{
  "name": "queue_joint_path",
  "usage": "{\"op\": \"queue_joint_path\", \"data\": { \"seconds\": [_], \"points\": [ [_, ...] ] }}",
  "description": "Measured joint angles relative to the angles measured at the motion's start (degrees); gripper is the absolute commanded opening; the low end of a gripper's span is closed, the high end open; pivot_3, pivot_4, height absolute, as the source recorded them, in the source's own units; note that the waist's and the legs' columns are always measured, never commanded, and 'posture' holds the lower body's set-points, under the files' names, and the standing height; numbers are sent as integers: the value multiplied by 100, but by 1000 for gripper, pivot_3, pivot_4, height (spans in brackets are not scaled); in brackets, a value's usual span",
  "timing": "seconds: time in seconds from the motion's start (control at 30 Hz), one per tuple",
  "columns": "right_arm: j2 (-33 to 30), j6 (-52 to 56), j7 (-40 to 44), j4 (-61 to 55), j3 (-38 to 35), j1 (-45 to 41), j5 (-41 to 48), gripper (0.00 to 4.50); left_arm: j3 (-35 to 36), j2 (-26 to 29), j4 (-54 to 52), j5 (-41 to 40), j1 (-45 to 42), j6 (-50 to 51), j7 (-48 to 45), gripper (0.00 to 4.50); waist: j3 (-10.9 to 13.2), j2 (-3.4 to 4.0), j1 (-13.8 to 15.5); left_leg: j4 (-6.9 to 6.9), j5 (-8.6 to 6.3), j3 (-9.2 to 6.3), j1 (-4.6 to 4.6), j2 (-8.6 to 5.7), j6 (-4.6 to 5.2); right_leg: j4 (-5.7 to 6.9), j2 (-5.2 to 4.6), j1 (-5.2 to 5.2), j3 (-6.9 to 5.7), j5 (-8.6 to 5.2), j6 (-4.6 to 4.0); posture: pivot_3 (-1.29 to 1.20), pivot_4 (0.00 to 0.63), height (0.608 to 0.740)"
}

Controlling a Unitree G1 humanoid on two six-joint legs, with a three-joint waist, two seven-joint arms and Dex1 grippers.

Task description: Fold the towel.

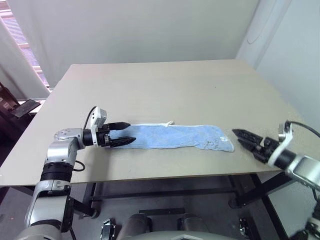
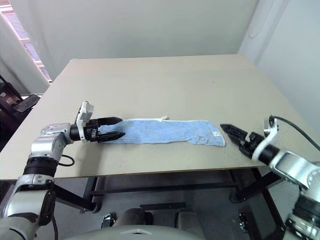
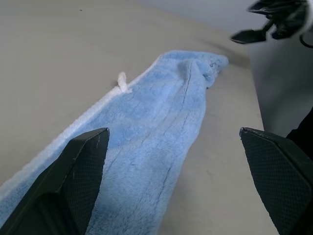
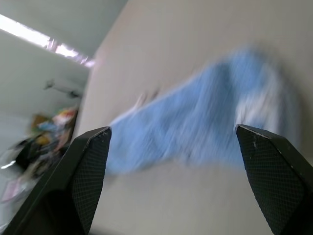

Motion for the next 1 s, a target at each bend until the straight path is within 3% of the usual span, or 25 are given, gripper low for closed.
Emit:
{"op": "queue_joint_path", "data": {
  "seconds": [0.1, 0.23, 0.6, 1.0],
  "points": [
    [-165, -76, -109, 75, 607, 483, 1115, 4226, -132, -137, 73, 7, -3, -78, 26, 4500, 0, 0, -20, 21, -1, 2, 0, 1, 19, -7, 0, 14, 0, 0, 1, 0, 0, 736],
    [-149, -518, -458, 79, 1123, 691, 1581, 4226, -283, -225, 99, 9, -3, -122, 56, 4500, 1, 2, -32, 56, -3, 5, -7, 1, 34, -16, -3, 29, 2, 0, 0, 0, 0, 736],
    [320, -1924, -1839, 948, 1606, -45, 1643, 4226, -329, -320, 117, 0, -2, -116, 189, 4500, 1, 4, -11, 49, -3, 14, -17, 0, 45, -29, -13, 18, 0, 4, 0, 0, 0, 736],
    [802, -2688, -2189, 1606, 1400, -814, 1066, 4226, -329, -333, 68, -2, 146, -117, 377, 4500, 3, 9, -42, 51, -7, 21, -7, 1, 44, -99, -20, 60, -1, 35, -20, 0, 0, 736]
  ]
}}
